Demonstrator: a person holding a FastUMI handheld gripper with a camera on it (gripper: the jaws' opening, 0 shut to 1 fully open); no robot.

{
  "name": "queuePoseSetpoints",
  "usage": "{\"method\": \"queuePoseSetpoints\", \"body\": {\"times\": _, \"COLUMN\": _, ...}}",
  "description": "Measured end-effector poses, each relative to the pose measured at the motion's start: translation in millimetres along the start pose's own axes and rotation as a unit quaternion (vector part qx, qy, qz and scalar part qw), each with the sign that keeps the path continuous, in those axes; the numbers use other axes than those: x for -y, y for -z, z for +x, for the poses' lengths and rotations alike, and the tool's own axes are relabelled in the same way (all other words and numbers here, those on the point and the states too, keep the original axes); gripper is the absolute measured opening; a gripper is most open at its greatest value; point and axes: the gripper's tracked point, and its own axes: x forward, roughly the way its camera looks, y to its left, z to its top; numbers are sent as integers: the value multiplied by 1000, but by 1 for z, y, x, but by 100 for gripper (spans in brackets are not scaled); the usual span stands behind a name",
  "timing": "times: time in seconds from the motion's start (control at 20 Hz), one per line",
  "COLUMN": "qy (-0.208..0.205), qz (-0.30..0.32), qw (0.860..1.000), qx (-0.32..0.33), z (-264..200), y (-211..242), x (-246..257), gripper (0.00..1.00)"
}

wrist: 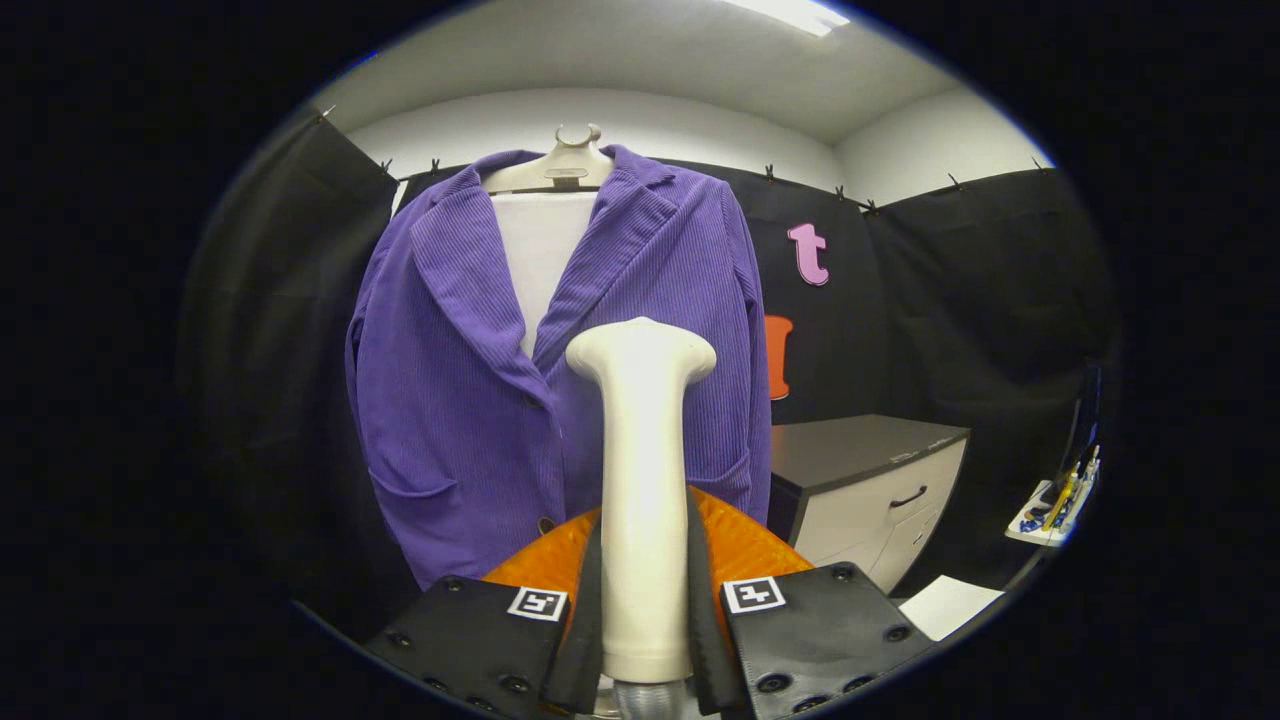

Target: Iron the clothes twice with a garment steamer, once on the left side and once on the right side.

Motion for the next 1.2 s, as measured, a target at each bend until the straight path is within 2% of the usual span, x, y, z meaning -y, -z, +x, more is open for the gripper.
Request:
{"method": "queuePoseSetpoints", "body": {"times": 0.5, "qy": 16, "qz": -2, "qw": 1000, "qx": -5, "z": -4, "y": 42, "x": 2, "gripper": 44}}
{"method": "queuePoseSetpoints", "body": {"times": 1.2, "qy": 27, "qz": -27, "qw": 998, "qx": -56, "z": -27, "y": 129, "x": 14, "gripper": 44}}
